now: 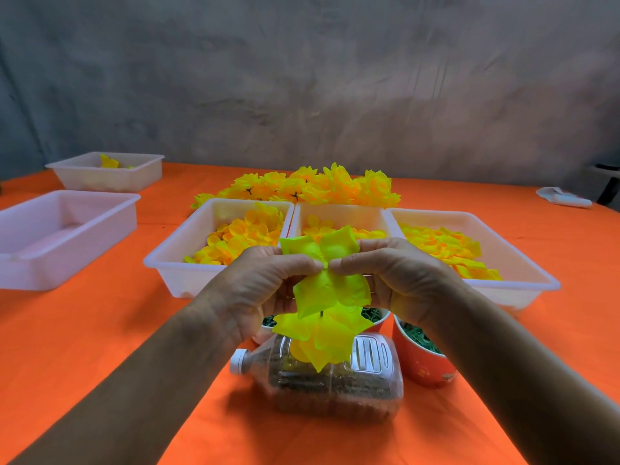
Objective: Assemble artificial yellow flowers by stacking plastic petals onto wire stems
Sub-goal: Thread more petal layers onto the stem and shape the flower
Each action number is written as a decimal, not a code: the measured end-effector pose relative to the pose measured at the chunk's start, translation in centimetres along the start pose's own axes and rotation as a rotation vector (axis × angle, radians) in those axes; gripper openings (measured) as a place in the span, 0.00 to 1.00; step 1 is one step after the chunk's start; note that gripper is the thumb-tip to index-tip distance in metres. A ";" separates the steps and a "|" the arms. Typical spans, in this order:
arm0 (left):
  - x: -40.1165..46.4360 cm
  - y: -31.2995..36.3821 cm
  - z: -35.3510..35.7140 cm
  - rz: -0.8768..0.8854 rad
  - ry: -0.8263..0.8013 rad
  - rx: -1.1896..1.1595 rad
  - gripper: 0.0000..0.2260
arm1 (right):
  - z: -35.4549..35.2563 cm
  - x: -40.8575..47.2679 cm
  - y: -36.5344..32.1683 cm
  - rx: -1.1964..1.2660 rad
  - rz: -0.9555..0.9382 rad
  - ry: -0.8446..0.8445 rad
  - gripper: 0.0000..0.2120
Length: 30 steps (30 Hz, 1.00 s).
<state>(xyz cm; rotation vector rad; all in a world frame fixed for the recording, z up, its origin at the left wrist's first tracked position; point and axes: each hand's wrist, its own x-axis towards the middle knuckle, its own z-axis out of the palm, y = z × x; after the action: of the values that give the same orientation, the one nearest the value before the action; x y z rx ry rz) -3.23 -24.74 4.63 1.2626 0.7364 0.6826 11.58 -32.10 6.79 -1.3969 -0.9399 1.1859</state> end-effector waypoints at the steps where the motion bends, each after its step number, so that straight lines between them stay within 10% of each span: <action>1: 0.2 -0.1 -0.1 -0.007 -0.021 -0.010 0.18 | 0.1 0.1 0.0 0.005 0.002 0.002 0.17; 4: 1.0 -0.3 -0.7 -0.033 -0.080 -0.019 0.03 | 0.2 0.3 0.0 0.019 0.016 0.011 0.23; 11: 1.4 -1.0 -1.1 -0.047 -0.131 -0.051 0.03 | 0.4 0.8 0.4 0.031 0.066 0.034 0.32; 21: 1.3 -1.1 -1.0 -0.051 -0.145 -0.024 0.04 | 0.2 0.7 0.9 -0.018 0.090 -0.016 0.07; 30: 1.4 -0.9 -1.1 -0.067 -0.137 0.012 0.02 | 0.5 0.6 0.7 0.040 0.077 -0.035 0.13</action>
<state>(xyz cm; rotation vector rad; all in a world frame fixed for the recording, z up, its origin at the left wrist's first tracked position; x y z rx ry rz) -3.22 -23.18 3.40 1.2772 0.6676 0.5323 11.17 -31.58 5.98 -1.3956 -0.8886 1.2836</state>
